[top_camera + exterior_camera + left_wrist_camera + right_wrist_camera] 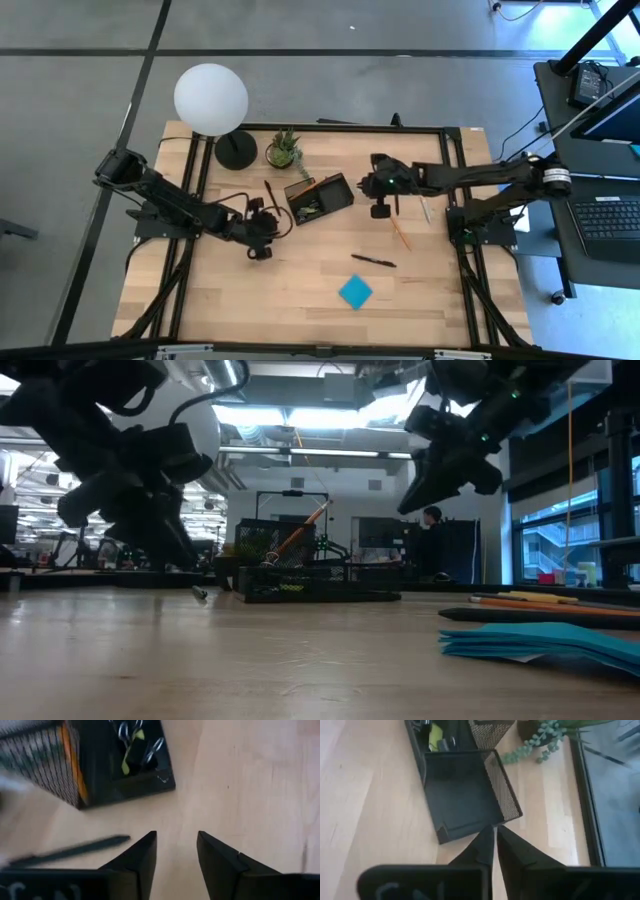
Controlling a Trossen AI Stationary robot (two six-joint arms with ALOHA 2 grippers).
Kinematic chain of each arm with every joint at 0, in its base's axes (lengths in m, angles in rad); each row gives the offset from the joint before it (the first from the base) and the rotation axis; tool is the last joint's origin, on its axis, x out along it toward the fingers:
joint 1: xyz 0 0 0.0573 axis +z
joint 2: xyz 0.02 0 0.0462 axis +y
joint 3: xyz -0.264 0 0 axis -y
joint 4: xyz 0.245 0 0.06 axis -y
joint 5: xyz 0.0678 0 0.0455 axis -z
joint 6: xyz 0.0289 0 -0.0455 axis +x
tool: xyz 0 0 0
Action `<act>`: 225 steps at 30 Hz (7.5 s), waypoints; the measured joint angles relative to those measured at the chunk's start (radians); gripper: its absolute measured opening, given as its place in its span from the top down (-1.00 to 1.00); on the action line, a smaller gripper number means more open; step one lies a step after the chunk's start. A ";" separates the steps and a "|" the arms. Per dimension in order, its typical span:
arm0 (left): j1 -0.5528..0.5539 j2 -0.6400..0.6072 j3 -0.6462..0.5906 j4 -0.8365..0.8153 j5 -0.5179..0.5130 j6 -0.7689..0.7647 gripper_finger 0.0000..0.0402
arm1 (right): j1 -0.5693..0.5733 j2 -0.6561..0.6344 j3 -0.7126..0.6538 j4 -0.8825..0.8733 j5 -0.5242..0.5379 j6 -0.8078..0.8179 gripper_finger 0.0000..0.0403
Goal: Pick and place office supplies into organizer
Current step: Put the top left black pen into the desk organizer
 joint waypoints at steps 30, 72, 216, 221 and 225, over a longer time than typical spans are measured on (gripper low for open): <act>0.429 0.000 0.129 -0.332 0.189 0.797 0.34 | 0.000 -0.020 -0.051 0.064 0.001 0.026 0.82; 0.569 0.156 0.132 -0.251 0.405 0.792 0.39 | 0.001 -0.019 -0.049 0.086 0.001 0.018 0.82; -0.161 0.402 0.294 0.496 -0.363 2.020 0.88 | 0.192 0.401 0.001 0.888 -0.255 0.901 -0.09; -0.161 0.402 0.294 0.543 -0.351 2.040 0.88 | 0.192 0.401 0.001 0.894 -0.256 0.900 -0.08; -0.160 0.402 0.294 0.564 -0.348 2.055 0.88 | 0.192 0.401 0.001 0.899 -0.255 0.898 -0.08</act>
